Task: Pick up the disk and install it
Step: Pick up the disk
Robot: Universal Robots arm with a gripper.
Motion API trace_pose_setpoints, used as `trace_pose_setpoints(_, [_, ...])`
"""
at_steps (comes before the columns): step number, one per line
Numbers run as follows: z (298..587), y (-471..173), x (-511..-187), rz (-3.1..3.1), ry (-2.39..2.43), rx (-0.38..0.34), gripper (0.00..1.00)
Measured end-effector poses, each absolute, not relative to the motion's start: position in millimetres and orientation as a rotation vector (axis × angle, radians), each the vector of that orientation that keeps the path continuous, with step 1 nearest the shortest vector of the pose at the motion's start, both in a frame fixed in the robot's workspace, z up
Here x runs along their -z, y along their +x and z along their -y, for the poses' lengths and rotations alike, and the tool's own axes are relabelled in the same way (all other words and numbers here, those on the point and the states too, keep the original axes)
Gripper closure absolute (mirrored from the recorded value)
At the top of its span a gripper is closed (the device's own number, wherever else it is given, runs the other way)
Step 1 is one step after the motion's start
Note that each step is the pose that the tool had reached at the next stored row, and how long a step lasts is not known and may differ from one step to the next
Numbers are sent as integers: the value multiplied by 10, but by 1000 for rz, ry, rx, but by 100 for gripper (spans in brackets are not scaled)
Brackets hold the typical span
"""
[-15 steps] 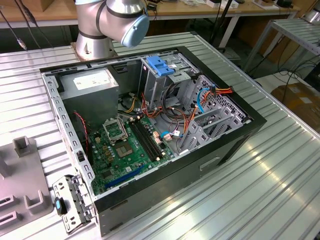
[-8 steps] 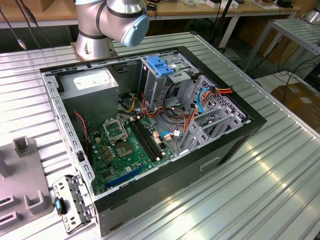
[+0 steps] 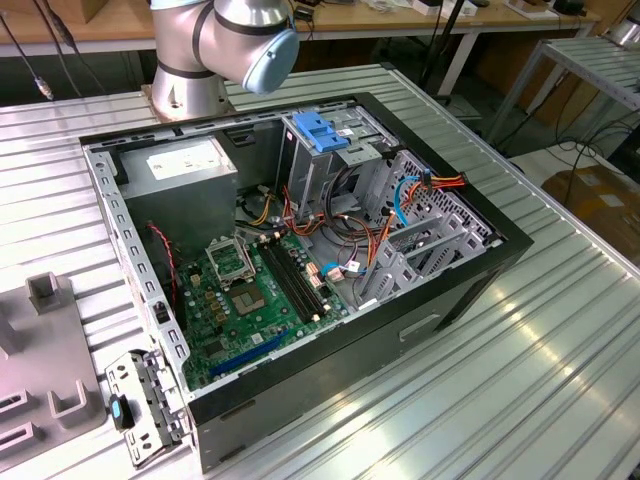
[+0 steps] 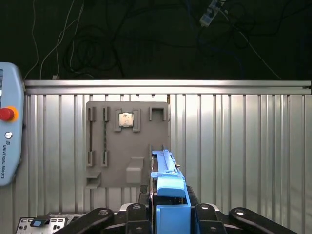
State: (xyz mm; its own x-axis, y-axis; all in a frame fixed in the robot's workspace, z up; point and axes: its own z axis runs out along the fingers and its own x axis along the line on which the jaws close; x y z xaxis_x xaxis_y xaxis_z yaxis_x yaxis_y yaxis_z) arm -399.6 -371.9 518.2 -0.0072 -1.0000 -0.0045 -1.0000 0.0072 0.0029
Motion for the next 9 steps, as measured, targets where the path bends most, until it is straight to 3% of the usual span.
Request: trace_pose_setpoints(9, [3719,-3923,-5182,-2229,-2213,-8,63])
